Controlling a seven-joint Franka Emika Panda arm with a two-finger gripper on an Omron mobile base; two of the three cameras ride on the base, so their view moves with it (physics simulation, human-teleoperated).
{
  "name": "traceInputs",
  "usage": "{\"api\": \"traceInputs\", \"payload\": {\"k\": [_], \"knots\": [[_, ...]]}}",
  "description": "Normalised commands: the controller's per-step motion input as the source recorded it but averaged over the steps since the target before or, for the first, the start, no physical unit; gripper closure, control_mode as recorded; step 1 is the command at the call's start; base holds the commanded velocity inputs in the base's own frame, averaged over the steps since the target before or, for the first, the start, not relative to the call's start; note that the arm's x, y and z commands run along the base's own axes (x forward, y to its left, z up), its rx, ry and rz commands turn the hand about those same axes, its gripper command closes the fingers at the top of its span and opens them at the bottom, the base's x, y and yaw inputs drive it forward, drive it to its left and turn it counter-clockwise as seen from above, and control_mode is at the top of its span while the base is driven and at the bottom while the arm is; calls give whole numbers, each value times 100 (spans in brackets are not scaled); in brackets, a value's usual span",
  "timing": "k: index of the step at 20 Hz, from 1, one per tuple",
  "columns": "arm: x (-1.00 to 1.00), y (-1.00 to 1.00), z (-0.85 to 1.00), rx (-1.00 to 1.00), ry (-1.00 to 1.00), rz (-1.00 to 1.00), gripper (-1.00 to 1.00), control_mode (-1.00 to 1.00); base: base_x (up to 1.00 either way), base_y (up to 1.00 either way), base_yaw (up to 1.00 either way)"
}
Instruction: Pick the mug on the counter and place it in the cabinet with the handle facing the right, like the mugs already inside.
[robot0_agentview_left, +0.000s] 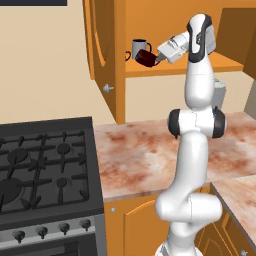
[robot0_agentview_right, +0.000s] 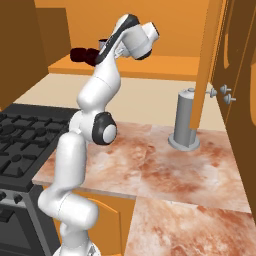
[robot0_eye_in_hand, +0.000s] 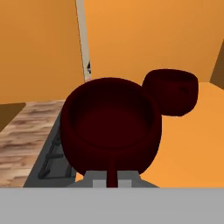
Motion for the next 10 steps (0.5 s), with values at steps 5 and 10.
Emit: {"api": "traceInputs", "payload": {"k": [5,10], "knots": [[12,0,-3,0,0,0,100,-100,0,0,0],[18,0,0,-2,0,0,100,-100,0,0,0]]}}
